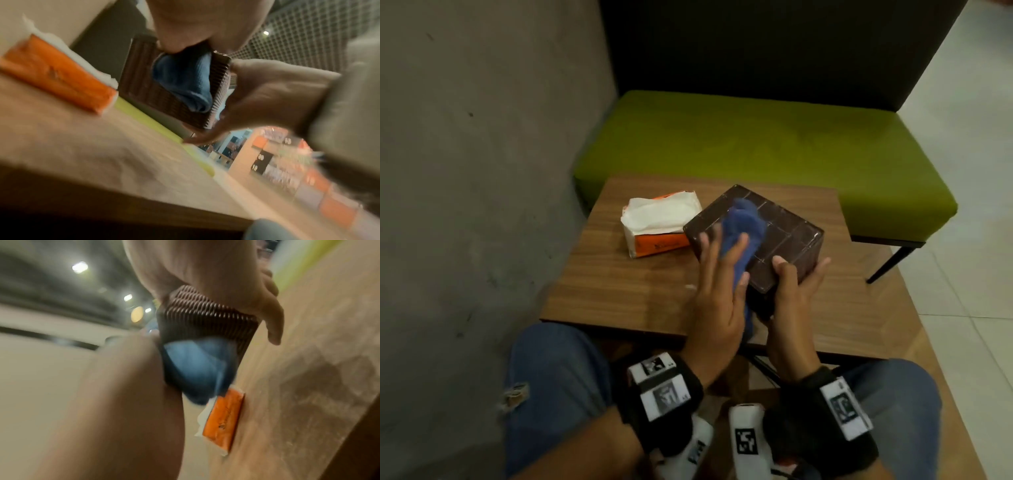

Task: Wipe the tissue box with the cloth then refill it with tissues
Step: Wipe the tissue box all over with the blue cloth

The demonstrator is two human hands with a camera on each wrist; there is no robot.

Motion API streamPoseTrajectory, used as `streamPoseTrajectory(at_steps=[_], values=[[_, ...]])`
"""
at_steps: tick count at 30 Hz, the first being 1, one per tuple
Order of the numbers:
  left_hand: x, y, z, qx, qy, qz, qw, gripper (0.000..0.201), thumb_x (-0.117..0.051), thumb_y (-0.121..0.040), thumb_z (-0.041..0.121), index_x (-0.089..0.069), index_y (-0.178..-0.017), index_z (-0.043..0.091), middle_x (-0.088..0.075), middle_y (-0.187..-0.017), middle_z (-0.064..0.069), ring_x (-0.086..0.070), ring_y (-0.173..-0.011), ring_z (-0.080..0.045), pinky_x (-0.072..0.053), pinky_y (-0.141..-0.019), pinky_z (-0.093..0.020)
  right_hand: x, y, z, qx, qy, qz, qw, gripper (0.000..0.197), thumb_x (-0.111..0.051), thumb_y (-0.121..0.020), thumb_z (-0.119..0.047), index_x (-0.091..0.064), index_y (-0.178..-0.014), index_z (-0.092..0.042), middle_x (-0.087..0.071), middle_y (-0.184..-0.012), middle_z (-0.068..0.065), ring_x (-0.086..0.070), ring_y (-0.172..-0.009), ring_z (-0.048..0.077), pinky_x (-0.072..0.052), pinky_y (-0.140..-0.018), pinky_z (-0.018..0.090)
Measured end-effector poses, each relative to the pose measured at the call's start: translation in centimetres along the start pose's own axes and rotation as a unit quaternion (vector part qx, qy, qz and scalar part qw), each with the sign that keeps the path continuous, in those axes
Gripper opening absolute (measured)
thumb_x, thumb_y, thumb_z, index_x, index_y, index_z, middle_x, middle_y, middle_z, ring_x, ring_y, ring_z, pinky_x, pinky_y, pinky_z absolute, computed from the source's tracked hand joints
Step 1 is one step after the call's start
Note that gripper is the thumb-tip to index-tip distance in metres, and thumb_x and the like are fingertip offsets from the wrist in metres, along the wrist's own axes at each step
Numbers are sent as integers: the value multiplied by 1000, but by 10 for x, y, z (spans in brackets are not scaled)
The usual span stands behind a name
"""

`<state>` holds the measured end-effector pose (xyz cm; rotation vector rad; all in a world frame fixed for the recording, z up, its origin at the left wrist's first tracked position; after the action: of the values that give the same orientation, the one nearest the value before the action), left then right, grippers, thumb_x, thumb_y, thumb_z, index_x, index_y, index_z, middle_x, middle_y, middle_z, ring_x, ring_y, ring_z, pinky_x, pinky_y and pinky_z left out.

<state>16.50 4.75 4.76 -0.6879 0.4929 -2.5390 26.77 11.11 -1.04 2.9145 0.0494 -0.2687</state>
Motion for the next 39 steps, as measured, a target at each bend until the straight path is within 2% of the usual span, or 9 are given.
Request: streamPoseTrajectory(at_steps=[5, 10, 14, 18, 21, 25, 27, 32, 39], values=[[-3, -14, -9, -253, -180, -220, 925, 45, -40, -95, 12, -37, -138, 24, -22, -154, -8, -8, -145, -25, -6, -119, -44, 16, -1, 6, -53, 23, -110, 992, 101, -59, -77, -68, 9, -149, -47, -33, -154, 4, -51, -125, 21, -50, -93, 45], [47, -62, -59, 31, 17, -95, 995, 36, -37, -100, 19, -42, -136, 23, -39, -143, 6, -33, -134, -1, -25, -109, -11, 21, 2, -3, -3, 37, -134, 990, 99, -64, -69, -52, 0, -144, -59, -32, -153, -2, -51, -126, 21, -47, -101, 55], [42, -66, -101, 264, 103, -96, 954, 23, -35, -101, 15, -55, -113, 12, -57, -113, -2, -56, -98, -5, -42, -88, -13, 17, 7, -14, 82, 69, -146, 983, 102, -67, -68, -52, 3, -142, -61, -25, -152, -21, -40, -136, 9, -41, -109, 51], [57, -87, -121, 363, 72, -60, 927, 33, -28, -99, -6, -60, -90, -6, -55, -110, -40, -60, -110, -20, -42, -91, -24, 17, 20, -24, 155, 173, -180, 956, 105, -72, -68, -57, 0, -144, -60, -20, -156, -15, -32, -142, 12, -35, -112, 53], [56, -104, -62, 186, 60, -111, 975, 15, -48, -97, 23, -61, -104, 18, -65, -95, 8, -60, -80, 13, -45, -75, -5, 11, 25, -26, 179, 202, -187, 945, 109, -74, -64, -63, -2, -145, -57, -25, -153, -4, -35, -139, 15, -38, -109, 52], [39, -78, -4, -60, -77, -149, 984, 29, -50, -94, 24, -60, -120, 15, -59, -124, 4, -48, -118, 0, -32, -100, -11, 2, 23, -27, 216, 250, -169, 929, 104, -69, -62, -55, -9, -146, -53, -23, -131, -28, -29, -120, -23, -31, -103, 16], [27, -61, 10, -107, -66, -165, 978, 31, -47, -96, 20, -56, -124, 10, -55, -132, -5, -41, -129, -6, -30, -107, -17, 1, 22, -20, 199, 274, -161, 927, 102, -66, -61, -57, -16, -149, -42, -30, -128, -16, -33, -110, -21, -31, -95, 7], [1, -24, 37, -285, -102, -244, 921, 35, -48, -95, 16, -55, -126, 3, -47, -140, -13, -31, -138, -22, -20, -118, -34, -7, 24, -15, 194, 229, -178, 937, 49, -67, -69, -46, -55, -117, -42, -60, -118, 2, -59, -111, 14, -52, -94, 40], [39, -59, -37, 6, 9, -111, 994, 32, -37, -98, 28, -58, -116, 12, -63, -111, -2, -57, -103, -6, -43, -92, -24, 14, 17, -13, 144, 216, -152, 954, 90, -70, -62, -60, -28, -141, -52, -41, -133, -1, -47, -123, 13, -46, -101, 38]])
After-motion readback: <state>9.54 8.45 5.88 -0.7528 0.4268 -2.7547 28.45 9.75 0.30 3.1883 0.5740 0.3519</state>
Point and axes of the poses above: each hand's wrist, its own y-axis away from the middle knuckle, its own x-axis out of the back of the hand, z = x × y, the point moved 8 cm from there along -y, towards the middle knuckle
